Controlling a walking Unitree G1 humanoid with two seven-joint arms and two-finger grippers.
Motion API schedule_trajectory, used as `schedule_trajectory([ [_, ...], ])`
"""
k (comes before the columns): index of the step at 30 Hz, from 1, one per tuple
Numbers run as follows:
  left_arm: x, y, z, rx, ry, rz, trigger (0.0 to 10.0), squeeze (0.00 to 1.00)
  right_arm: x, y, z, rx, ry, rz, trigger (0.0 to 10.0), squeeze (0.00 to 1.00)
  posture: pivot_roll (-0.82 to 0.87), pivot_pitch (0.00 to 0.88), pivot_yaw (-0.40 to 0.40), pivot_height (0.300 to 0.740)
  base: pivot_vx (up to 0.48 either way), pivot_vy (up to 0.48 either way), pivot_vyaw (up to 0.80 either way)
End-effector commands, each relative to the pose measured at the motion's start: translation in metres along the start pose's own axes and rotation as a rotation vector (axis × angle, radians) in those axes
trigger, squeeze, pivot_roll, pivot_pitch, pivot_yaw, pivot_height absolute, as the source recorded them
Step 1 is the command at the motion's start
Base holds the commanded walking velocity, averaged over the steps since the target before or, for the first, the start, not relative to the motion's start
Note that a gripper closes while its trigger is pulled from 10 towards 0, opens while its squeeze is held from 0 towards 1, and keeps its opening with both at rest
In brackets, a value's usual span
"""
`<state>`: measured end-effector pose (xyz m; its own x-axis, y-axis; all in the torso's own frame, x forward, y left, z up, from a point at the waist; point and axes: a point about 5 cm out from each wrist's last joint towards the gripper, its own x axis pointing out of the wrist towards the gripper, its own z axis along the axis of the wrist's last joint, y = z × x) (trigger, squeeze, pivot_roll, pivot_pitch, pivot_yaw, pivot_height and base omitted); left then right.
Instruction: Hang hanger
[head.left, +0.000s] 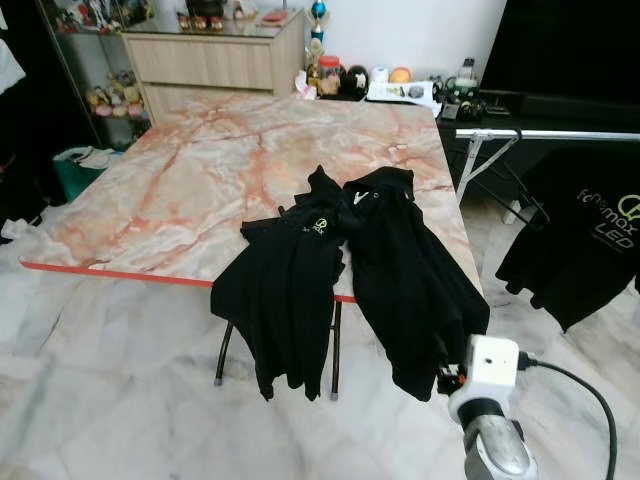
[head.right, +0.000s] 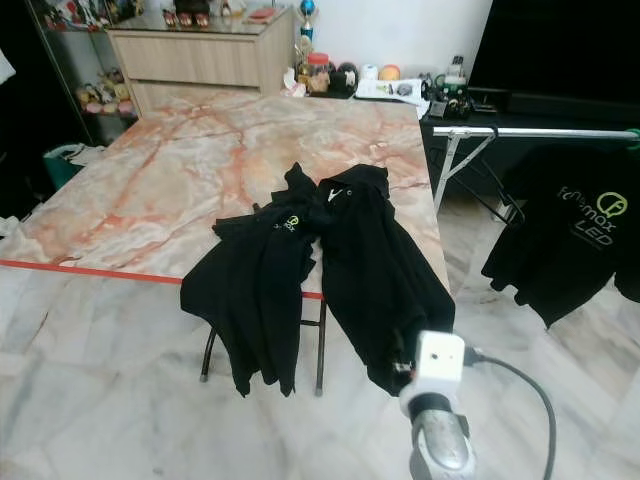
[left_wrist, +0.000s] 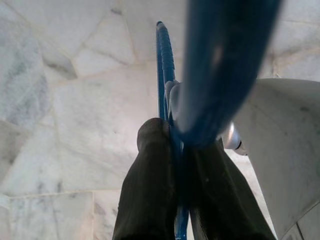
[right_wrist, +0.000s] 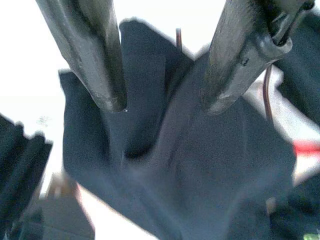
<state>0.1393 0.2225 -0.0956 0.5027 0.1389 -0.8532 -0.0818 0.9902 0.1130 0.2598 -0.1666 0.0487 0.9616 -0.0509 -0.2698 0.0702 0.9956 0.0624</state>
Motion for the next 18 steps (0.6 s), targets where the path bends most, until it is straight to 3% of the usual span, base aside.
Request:
schedule_trajectory([
  [1,0.0,-0.002,-0.004,0.005,0.023,-0.005,10.0,0.0,0.002,0.0,-0.01,0.013,0.037,-0.001,10.0,0.0,0.04,0.076,-0.017,0.74,0.0,0.0,0.0],
  [4,0.0,-0.002,-0.004,0.006,0.023,-0.005,10.0,0.0,0.003,-0.006,-0.039,0.003,0.155,-0.011,10.0,0.0,0.04,0.073,-0.017,0.74,0.0,0.0,0.0],
  [5,0.0,-0.003,-0.004,0.012,0.023,-0.008,10.0,0.0,0.003,-0.008,-0.059,0.003,0.231,-0.01,10.0,0.0,0.04,0.07,-0.016,0.74,0.0,0.0,0.0],
  [10,0.0,-0.004,-0.004,0.035,0.021,-0.015,10.0,0.0,-0.001,-0.013,-0.087,-0.005,0.347,-0.016,10.0,0.0,0.04,0.061,-0.015,0.74,0.0,0.0,0.0],
  [11,0.0,-0.003,-0.004,0.048,0.022,-0.012,10.0,0.0,-0.012,-0.02,-0.112,-0.019,0.471,-0.045,10.0,0.0,0.04,0.053,-0.012,0.74,0.0,0.0,0.0],
  [16,0.0,-0.003,-0.004,0.05,0.024,-0.01,10.0,0.0,-0.023,-0.025,-0.128,-0.012,0.552,-0.069,10.0,0.0,0.04,0.039,-0.006,0.74,0.0,-0.358,0.0],
  [18,0.0,-0.003,-0.004,0.052,0.024,-0.011,10.0,0.0,-0.035,-0.029,-0.142,-0.012,0.63,-0.105,10.0,0.0,0.04,0.032,-0.001,0.74,0.0,-0.371,0.0],
])
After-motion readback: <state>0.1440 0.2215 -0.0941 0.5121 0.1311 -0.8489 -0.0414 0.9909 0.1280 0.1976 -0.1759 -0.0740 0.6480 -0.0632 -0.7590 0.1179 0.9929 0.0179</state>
